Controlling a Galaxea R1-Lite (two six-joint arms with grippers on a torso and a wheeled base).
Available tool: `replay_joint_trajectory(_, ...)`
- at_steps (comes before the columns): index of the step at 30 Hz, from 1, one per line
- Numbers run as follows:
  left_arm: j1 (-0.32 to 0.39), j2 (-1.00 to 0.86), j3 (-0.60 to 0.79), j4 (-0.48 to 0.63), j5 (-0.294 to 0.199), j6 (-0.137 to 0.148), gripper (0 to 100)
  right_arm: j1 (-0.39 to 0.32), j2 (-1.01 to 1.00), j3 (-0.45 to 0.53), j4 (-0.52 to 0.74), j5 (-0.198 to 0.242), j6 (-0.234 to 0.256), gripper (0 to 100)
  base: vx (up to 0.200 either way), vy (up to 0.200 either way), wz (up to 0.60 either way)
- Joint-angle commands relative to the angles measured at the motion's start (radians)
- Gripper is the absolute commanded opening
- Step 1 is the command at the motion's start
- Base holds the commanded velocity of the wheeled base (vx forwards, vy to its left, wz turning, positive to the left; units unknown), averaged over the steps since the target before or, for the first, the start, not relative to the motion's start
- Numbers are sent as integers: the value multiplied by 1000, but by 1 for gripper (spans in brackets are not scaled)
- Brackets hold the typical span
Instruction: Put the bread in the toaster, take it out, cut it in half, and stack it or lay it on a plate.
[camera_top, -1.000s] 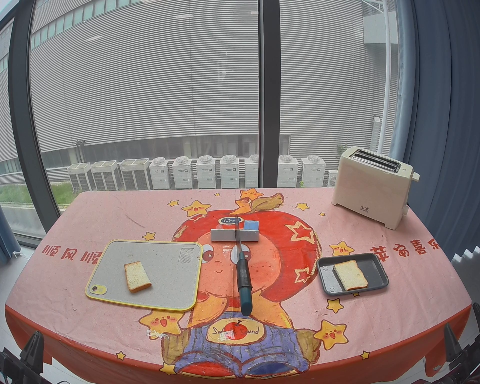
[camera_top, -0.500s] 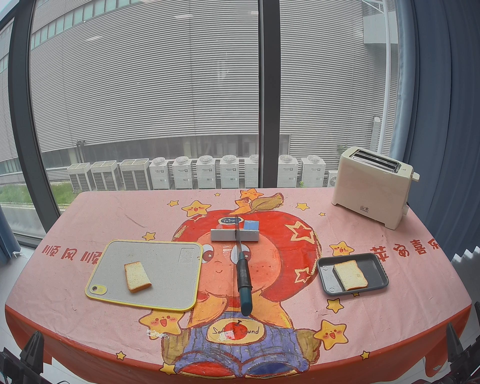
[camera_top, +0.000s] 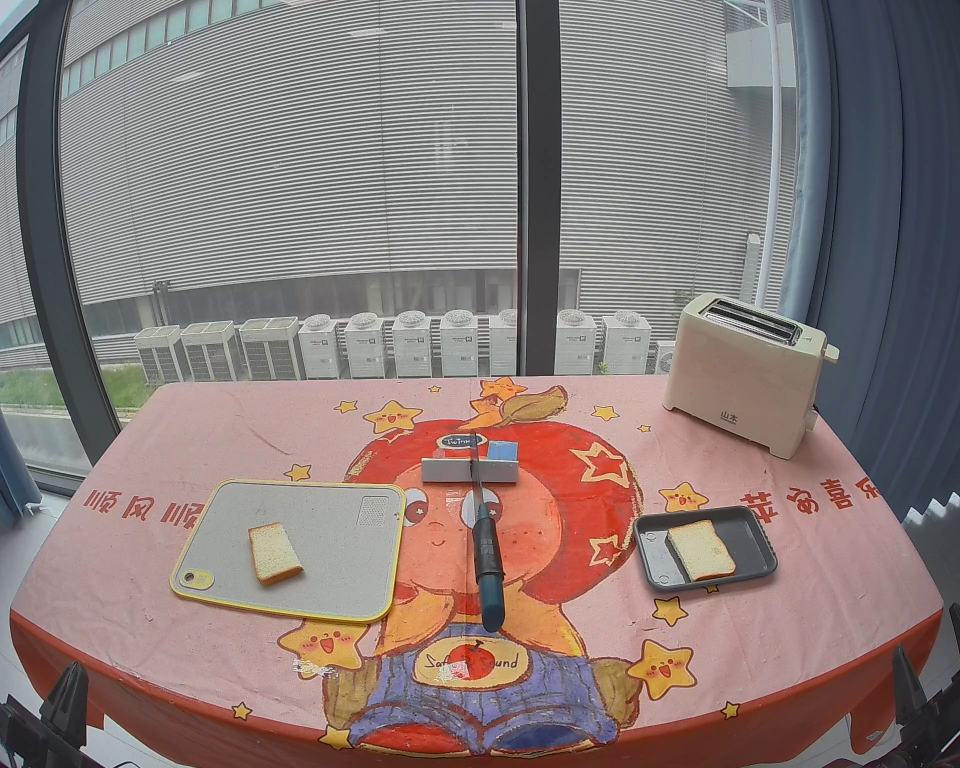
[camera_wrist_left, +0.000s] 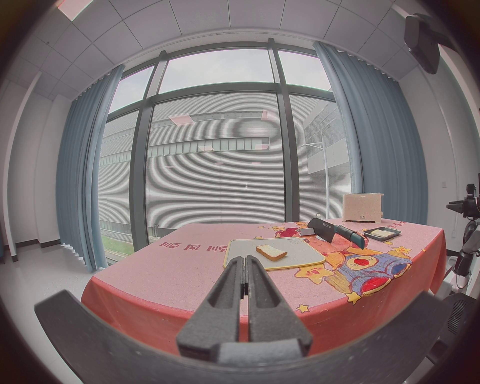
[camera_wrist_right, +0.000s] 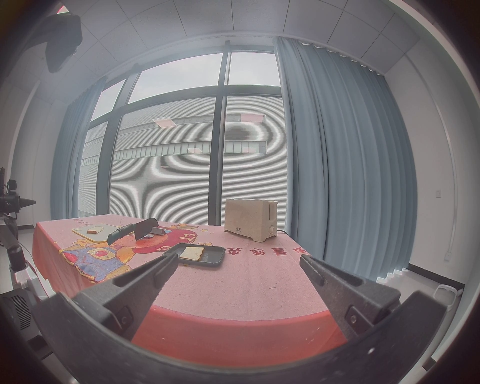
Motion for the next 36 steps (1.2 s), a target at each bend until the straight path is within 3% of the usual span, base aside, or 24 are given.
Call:
replay_joint_trajectory(1,-1,-9,18,-2,0,-3,0,0,-15,16,0,0,0,100,0,0,0)
replay_joint_trajectory(11,-1,-9,18,-8,8,-6,0,0,-15,16,0,0,0,100,0,0,0)
replay_joint_trajectory(12,-1,-9,18,-8,10,-6,100,0,-15,16,0,0,0,100,0,0,0)
replay_joint_trajectory(36,-1,-7,18,-6,10,-3,100,0,-15,16,-1,0,0,100,0,0,0)
